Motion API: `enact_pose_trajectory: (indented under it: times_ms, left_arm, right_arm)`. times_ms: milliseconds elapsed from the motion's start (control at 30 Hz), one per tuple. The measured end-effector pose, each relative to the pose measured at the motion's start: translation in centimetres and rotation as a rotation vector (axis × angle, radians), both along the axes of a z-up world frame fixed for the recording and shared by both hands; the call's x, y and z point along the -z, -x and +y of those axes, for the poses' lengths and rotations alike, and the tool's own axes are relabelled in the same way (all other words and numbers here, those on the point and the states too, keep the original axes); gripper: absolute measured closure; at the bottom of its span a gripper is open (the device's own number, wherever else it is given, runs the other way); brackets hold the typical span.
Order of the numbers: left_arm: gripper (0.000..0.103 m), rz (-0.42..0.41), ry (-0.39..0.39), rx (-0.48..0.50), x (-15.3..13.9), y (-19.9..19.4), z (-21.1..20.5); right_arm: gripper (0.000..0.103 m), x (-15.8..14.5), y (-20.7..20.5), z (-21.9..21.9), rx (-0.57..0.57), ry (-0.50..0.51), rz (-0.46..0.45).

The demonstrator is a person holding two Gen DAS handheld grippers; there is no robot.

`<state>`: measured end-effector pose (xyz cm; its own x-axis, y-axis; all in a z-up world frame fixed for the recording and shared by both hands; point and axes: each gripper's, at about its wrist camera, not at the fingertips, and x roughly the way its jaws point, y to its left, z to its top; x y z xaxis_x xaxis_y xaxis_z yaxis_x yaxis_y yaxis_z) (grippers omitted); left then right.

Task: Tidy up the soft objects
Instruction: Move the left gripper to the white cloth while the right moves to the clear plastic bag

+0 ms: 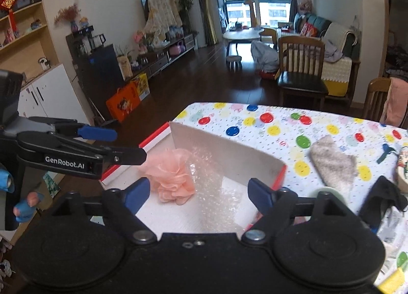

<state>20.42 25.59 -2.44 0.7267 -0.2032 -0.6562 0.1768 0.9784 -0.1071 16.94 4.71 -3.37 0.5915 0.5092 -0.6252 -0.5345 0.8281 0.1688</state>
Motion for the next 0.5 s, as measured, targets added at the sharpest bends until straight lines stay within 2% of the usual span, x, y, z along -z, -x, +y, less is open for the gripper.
enact_pose_trajectory:
  times_ms: [300, 500]
  left_arm:
    - [0.015, 0.0, -0.016, 0.018, -0.2, 1.2, -5.3]
    - [0.005, -0.003, 0.01, 0.037, -0.4, 1.9, -9.7]
  right_arm:
    - [0.003, -1.1, 2.3, -6.0, 0.022, -0.028, -0.037]
    - [0.0, -1.0, 3.1, -11.7, 0.068, -0.039, -0.049]
